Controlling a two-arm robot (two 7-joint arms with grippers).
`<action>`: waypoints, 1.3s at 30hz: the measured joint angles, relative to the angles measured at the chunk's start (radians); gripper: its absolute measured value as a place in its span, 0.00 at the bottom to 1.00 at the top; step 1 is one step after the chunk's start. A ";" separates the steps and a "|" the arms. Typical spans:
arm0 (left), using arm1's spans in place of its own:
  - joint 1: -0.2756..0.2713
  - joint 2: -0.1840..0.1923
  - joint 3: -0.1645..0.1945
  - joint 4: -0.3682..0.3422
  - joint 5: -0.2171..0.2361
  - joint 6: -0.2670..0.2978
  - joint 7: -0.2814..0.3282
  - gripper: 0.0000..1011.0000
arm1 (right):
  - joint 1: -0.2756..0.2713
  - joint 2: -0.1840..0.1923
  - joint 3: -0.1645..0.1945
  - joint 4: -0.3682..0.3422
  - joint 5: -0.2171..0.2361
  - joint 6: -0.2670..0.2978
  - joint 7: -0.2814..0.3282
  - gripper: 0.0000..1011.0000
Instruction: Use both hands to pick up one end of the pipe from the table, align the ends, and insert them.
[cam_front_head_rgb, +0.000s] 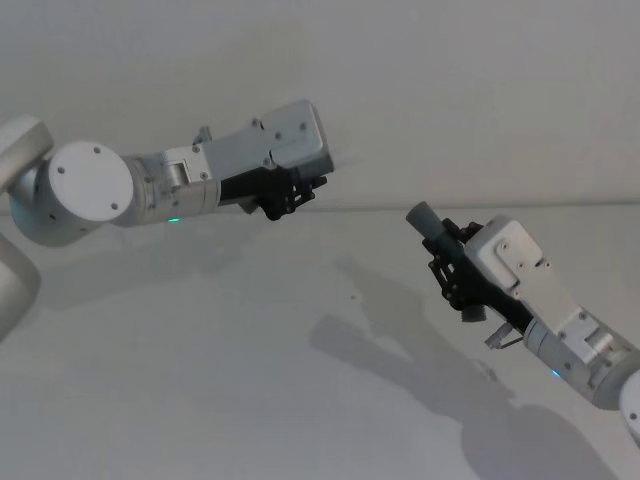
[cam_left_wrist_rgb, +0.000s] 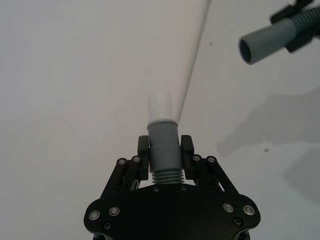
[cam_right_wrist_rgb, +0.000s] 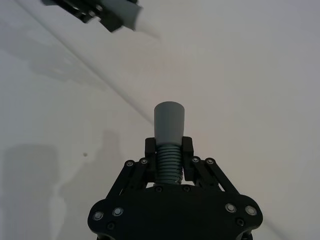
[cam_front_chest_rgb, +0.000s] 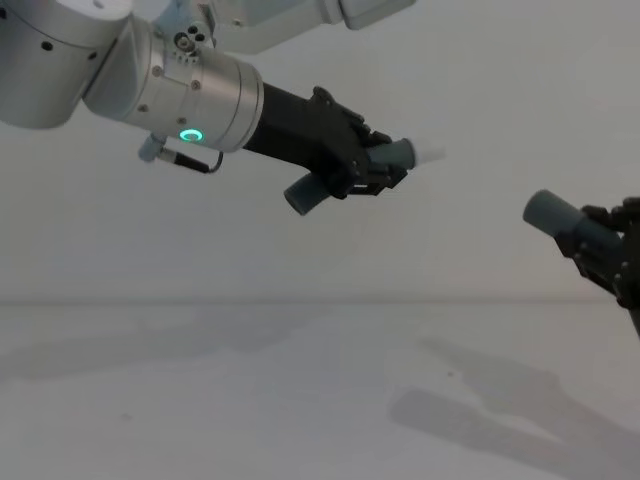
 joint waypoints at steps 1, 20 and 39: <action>-0.011 0.007 0.013 0.003 0.018 -0.029 -0.010 0.35 | 0.000 0.004 -0.002 -0.001 -0.006 -0.008 0.000 0.26; -0.110 0.078 0.144 0.009 0.237 -0.340 -0.075 0.35 | 0.031 0.122 -0.060 -0.009 -0.271 -0.282 -0.036 0.26; -0.152 0.149 0.203 -0.046 0.448 -0.513 -0.020 0.35 | 0.095 0.224 -0.097 -0.007 -0.529 -0.448 -0.057 0.26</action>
